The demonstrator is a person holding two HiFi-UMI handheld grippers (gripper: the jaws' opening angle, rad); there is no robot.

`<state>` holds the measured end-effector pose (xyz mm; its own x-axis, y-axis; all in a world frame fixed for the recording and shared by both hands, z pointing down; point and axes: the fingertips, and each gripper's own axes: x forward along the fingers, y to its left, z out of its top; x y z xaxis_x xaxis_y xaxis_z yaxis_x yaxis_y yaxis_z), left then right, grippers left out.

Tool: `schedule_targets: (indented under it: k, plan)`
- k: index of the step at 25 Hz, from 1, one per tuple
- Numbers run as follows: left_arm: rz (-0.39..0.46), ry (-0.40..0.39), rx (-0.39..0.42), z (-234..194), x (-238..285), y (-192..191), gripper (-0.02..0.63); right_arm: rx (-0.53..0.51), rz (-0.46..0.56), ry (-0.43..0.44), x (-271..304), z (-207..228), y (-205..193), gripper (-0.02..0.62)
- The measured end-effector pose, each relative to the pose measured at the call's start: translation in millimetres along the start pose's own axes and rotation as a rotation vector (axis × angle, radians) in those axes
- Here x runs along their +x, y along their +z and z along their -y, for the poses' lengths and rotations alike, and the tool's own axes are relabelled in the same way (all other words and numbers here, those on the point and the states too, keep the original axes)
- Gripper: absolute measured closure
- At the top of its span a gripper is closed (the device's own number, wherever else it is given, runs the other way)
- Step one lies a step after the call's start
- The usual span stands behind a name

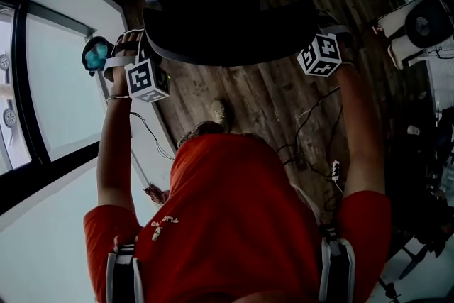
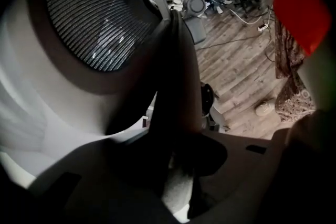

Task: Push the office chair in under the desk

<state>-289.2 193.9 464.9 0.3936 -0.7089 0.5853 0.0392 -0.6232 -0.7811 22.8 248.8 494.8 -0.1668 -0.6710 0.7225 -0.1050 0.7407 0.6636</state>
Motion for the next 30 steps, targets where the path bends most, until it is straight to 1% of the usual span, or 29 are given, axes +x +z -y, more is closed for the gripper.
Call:
schedule_targets:
  k: [5, 11, 15, 18, 24, 30]
  plan:
    - [-0.008, -0.011, -0.006, -16, 23, -10, 0.465, -0.006, 0.000, -0.001, 19, 21, -2, 0.463]
    - [0.000, -0.012, 0.002, -49, 63, -17, 0.463, 0.011, -0.007, -0.005, 49, 56, -15, 0.463]
    - [-0.001, -0.023, 0.003, -72, 90, -23, 0.463, 0.013, -0.010, 0.007, 68, 82, -20, 0.465]
    - [0.009, -0.018, 0.008, -86, 107, -19, 0.463, 0.020, -0.005, -0.006, 72, 110, -20, 0.466]
    - [-0.001, -0.001, 0.002, -110, 141, -5, 0.468, 0.025, -0.025, 0.013, 99, 149, -52, 0.466]
    - [-0.015, -0.001, -0.008, -143, 185, -6, 0.466, 0.011, 0.012, -0.003, 131, 192, -68, 0.465]
